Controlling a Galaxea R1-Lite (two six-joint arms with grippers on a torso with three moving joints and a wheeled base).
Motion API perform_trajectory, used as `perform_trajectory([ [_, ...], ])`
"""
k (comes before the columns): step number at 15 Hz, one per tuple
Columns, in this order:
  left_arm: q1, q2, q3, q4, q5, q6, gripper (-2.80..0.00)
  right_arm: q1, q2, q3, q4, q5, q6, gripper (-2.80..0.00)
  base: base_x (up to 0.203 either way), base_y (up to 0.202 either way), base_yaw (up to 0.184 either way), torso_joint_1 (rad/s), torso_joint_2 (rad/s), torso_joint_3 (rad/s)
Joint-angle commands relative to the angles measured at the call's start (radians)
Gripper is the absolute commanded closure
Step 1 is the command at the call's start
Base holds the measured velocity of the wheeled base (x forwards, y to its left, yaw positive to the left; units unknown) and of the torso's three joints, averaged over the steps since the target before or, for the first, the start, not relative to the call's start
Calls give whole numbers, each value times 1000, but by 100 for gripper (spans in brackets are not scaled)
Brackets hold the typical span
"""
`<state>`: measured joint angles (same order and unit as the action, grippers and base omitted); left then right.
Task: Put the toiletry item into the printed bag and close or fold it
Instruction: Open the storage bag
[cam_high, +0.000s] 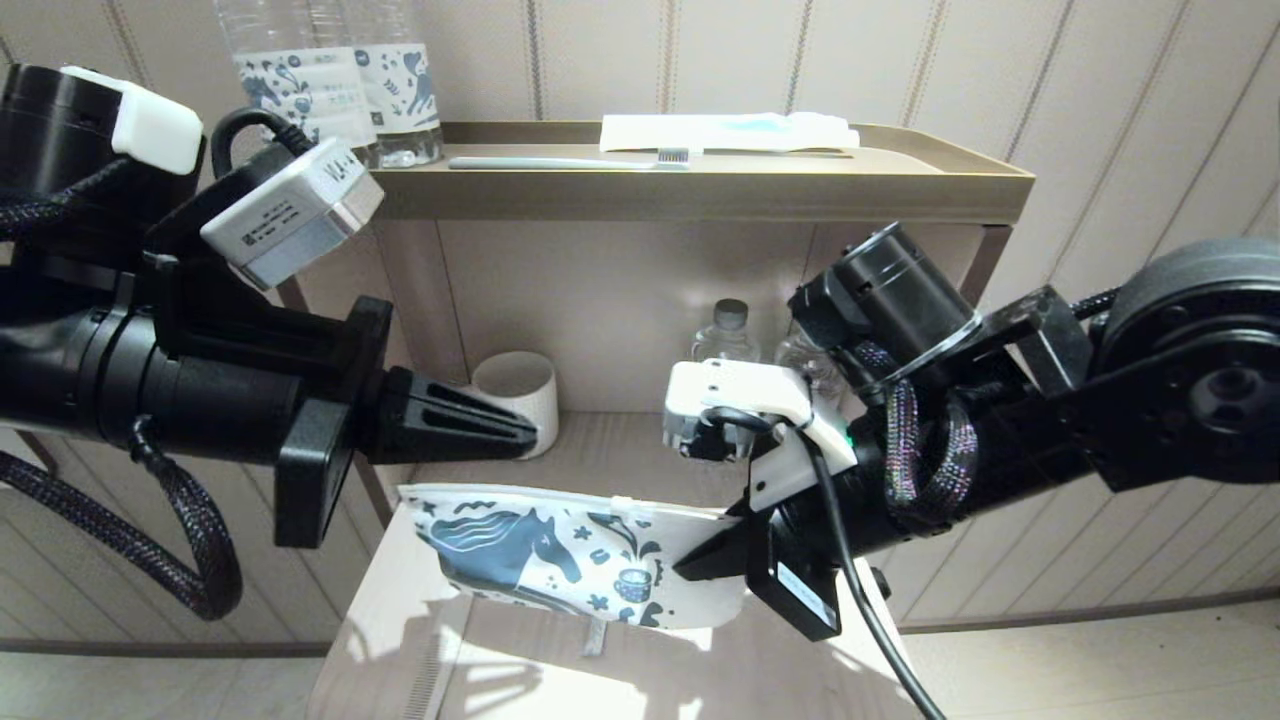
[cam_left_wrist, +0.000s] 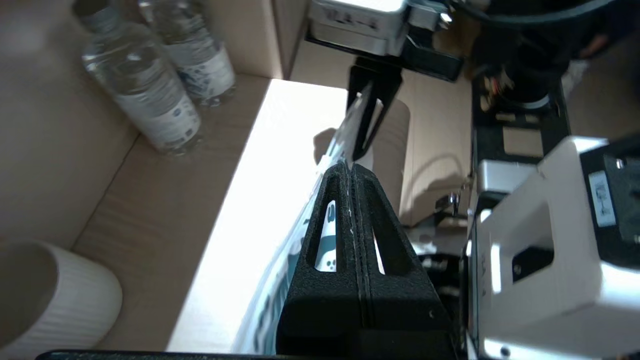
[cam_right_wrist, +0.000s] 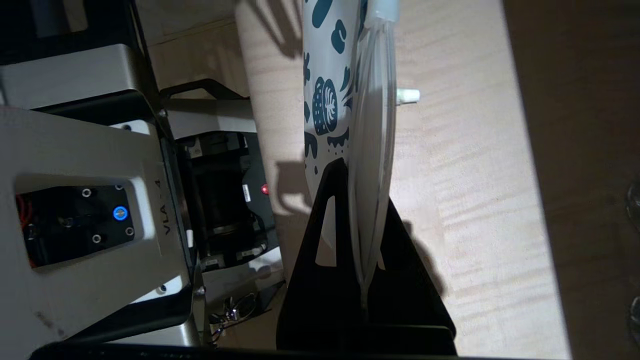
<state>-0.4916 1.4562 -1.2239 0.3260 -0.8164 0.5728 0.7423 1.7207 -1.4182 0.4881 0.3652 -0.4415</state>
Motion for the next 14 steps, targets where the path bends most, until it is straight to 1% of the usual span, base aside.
perform_trajectory([
  [1,-19,-3,-5,34,-4,49,0,1,8,-16,7,9,-3,0,0,0,0,0,0,0],
  [3,-19,-9,3,42,-9,58,0,3,9,-40,9,23,-2,0,0,0,0,0,0,0],
  [5,-22,-2,-6,42,-29,59,0,8,4,-51,9,40,-3,0,0,0,0,0,0,0],
  [7,-39,-2,-9,38,-37,62,0,11,2,-53,9,48,-3,0,0,0,0,0,0,0],
  [8,-41,-2,-6,36,-37,62,-280,11,-1,-53,9,60,-3,0,0,0,0,0,0,0],
  [11,-40,-9,9,36,-42,55,-280,11,-3,-54,6,107,-2,0,0,0,0,0,0,0],
  [14,-18,-25,61,32,-94,53,-280,14,6,-89,9,125,0,0,0,0,0,0,0,0],
])
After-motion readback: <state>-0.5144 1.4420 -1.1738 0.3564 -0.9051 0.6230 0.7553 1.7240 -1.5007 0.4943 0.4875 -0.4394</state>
